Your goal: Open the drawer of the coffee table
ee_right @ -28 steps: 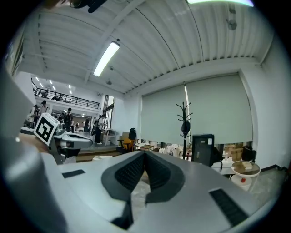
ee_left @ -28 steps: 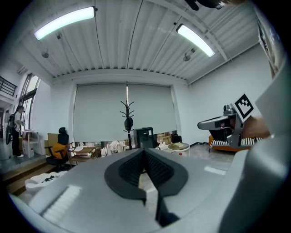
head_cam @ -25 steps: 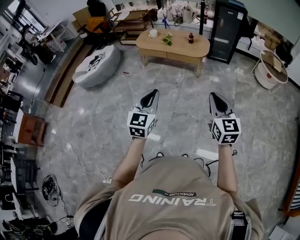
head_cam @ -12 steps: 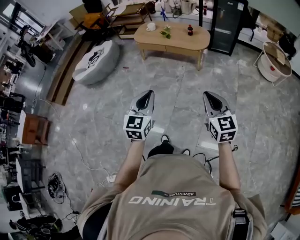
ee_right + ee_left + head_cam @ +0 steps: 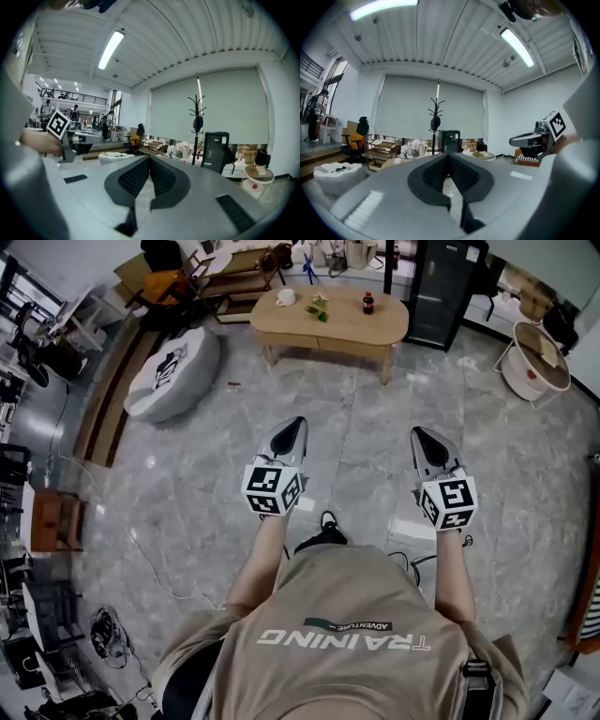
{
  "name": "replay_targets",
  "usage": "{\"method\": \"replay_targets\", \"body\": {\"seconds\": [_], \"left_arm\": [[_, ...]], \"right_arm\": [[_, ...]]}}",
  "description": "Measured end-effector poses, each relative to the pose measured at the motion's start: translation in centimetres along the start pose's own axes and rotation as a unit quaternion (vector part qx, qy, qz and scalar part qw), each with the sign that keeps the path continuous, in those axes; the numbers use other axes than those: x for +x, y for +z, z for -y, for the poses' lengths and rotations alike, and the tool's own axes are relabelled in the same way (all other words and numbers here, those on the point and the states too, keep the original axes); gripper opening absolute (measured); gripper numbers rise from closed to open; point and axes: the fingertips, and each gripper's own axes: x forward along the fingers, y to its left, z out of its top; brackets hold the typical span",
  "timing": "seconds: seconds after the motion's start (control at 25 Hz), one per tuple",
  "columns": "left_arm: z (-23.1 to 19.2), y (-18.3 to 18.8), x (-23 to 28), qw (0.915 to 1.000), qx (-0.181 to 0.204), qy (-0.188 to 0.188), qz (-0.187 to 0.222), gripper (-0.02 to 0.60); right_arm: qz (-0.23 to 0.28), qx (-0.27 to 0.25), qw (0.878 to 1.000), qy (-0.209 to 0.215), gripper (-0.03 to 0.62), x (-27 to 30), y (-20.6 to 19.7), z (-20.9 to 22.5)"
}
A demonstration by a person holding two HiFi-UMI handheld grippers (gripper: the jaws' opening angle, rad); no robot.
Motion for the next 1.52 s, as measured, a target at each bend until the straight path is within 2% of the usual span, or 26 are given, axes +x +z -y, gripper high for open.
{"method": "replay_targets", "body": {"seconds": [0.28, 0.4, 0.6, 0.68, 0.88, 1.04, 1.2, 1.4, 1.52], "left_arm": [[-6.7, 2.3, 3.6, 0.9996, -0.001, -0.012, 0.026, 0.006], [-8.7, 1.2, 4.7, 0.9995, -0.02, -0.015, 0.019, 0.006], [-10.7, -0.4, 6.0, 0.9995, -0.021, -0.026, -0.002, 0.006], [-11.3, -0.5, 7.1, 0.9995, -0.019, -0.023, -0.007, 0.006], [-10.9, -0.6, 9.7, 0.9996, -0.01, -0.025, -0.011, 0.006], [-10.8, -0.7, 12.9, 0.9994, 0.002, -0.021, -0.028, 0.006], [-10.5, 1.2, 16.6, 0.9994, 0.019, -0.012, -0.028, 0.006], [-9.8, 2.3, 20.1, 0.9977, 0.056, 0.003, -0.038, 0.006], [-8.8, 2.8, 22.1, 0.9977, 0.059, 0.0, -0.034, 0.006]], "right_arm": [[-0.002, -0.019, 0.999, -0.033, 0.005, 5.8, 2.9, 0.6], [-0.021, -0.013, 0.999, -0.034, 0.005, 8.0, 1.5, -0.1], [-0.037, 0.019, 0.999, -0.018, 0.005, 10.4, 0.8, -0.6], [-0.036, 0.014, 0.999, -0.017, 0.005, 11.3, 1.2, 0.2], [-0.053, -0.008, 0.999, -0.004, 0.005, 13.0, -0.2, 2.3], [-0.045, 0.013, 0.999, 0.016, 0.005, 15.2, -1.0, 4.6], [-0.032, -0.002, 0.999, 0.028, 0.005, 17.1, -0.3, 8.8], [-0.021, -0.001, 0.999, 0.032, 0.005, 19.4, -0.7, 13.5], [-0.015, -0.005, 0.999, 0.045, 0.005, 20.8, -0.4, 15.4]]}}
